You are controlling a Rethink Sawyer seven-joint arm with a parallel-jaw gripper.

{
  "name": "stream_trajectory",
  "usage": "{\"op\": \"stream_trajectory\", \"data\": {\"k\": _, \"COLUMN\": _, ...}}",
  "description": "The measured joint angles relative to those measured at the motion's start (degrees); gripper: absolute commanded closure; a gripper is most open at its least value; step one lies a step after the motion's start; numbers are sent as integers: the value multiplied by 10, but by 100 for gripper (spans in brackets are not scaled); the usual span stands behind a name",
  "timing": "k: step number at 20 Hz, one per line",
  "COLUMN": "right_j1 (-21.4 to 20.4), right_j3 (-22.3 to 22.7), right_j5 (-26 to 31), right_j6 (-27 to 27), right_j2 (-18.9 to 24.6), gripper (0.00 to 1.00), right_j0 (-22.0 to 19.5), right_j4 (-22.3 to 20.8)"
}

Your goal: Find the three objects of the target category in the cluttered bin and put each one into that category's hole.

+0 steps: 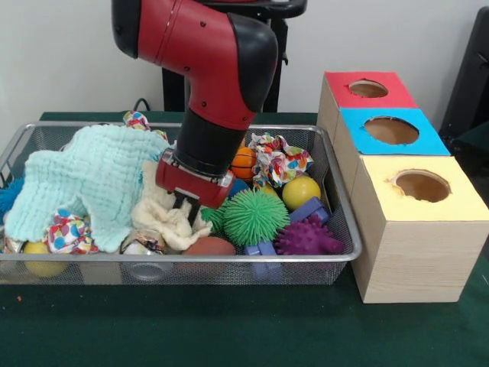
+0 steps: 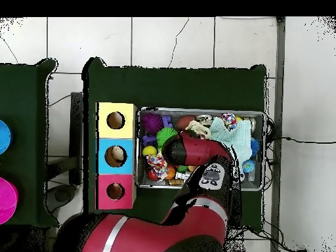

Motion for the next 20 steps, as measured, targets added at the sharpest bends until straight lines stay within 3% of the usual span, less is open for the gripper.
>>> {"op": "stream_trajectory", "data": {"k": 12, "right_j1": -171, "right_j3": 62, "right_j5": 79, "right_j6": 0, "right_j2": 27, "gripper": 100, "right_j0": 3, "right_j4": 0}}
{"op": "stream_trajectory", "data": {"k": 20, "right_j1": -223, "right_j3": 97, "right_j5": 89, "right_j6": 0, "right_j2": 62, "gripper": 100, "right_j0": 0, "right_j4": 24}}
